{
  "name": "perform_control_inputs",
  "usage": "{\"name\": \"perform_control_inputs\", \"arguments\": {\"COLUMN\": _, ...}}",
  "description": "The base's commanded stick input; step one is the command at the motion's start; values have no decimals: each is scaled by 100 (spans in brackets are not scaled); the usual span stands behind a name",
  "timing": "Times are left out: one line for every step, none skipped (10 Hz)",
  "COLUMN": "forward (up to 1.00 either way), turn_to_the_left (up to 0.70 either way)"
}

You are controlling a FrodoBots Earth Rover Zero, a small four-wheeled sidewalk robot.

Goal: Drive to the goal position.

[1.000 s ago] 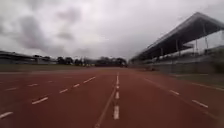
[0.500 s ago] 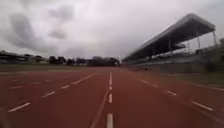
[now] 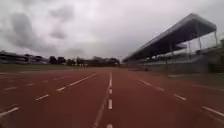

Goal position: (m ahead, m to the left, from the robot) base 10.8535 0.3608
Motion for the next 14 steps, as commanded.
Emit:
{"name": "perform_control_inputs", "arguments": {"forward": 50, "turn_to_the_left": 0}}
{"name": "perform_control_inputs", "arguments": {"forward": 50, "turn_to_the_left": 0}}
{"name": "perform_control_inputs", "arguments": {"forward": 50, "turn_to_the_left": 0}}
{"name": "perform_control_inputs", "arguments": {"forward": 50, "turn_to_the_left": 0}}
{"name": "perform_control_inputs", "arguments": {"forward": 50, "turn_to_the_left": 0}}
{"name": "perform_control_inputs", "arguments": {"forward": 50, "turn_to_the_left": 0}}
{"name": "perform_control_inputs", "arguments": {"forward": 50, "turn_to_the_left": 0}}
{"name": "perform_control_inputs", "arguments": {"forward": 50, "turn_to_the_left": 0}}
{"name": "perform_control_inputs", "arguments": {"forward": 50, "turn_to_the_left": 0}}
{"name": "perform_control_inputs", "arguments": {"forward": 50, "turn_to_the_left": 0}}
{"name": "perform_control_inputs", "arguments": {"forward": 50, "turn_to_the_left": 0}}
{"name": "perform_control_inputs", "arguments": {"forward": 50, "turn_to_the_left": 0}}
{"name": "perform_control_inputs", "arguments": {"forward": 50, "turn_to_the_left": 0}}
{"name": "perform_control_inputs", "arguments": {"forward": 50, "turn_to_the_left": 0}}
